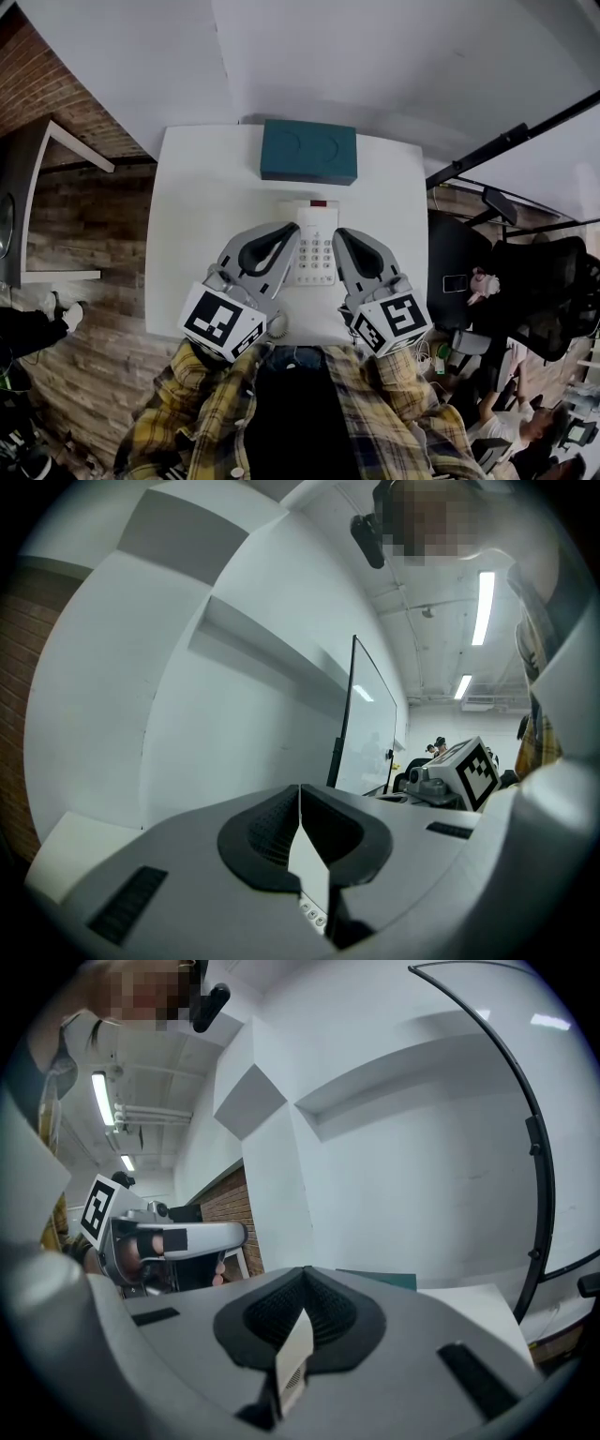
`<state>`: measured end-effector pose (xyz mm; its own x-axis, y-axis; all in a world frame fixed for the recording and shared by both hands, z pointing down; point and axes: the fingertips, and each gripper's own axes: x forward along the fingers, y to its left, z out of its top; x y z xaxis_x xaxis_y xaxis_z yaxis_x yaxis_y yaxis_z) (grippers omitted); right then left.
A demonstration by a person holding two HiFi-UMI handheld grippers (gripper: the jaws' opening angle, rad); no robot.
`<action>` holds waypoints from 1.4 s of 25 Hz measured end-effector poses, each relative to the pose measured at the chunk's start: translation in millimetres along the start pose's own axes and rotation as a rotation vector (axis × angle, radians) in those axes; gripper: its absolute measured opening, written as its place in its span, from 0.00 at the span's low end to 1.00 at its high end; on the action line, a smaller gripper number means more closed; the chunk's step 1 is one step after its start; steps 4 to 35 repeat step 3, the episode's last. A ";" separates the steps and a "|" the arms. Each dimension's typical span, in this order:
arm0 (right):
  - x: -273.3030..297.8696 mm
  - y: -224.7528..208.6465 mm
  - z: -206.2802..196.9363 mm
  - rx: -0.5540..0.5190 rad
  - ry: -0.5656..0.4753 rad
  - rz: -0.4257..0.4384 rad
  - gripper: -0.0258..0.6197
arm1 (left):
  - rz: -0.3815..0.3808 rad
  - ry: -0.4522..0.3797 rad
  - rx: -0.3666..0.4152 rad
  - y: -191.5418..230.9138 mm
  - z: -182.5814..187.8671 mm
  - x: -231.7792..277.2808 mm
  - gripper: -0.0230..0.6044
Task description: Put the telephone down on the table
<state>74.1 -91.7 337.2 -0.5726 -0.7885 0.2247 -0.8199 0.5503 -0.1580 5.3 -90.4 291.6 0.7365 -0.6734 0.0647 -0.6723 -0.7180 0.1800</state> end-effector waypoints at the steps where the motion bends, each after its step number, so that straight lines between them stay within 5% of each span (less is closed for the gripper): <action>1: 1.2 -0.5 -0.9 -0.001 0.000 0.001 0.08 | 0.002 -0.001 0.000 1.1 -1.3 0.3 0.07; 35: 3.8 -1.7 -2.1 -0.003 0.000 0.004 0.08 | 0.006 -0.002 -0.001 3.6 -3.6 1.0 0.07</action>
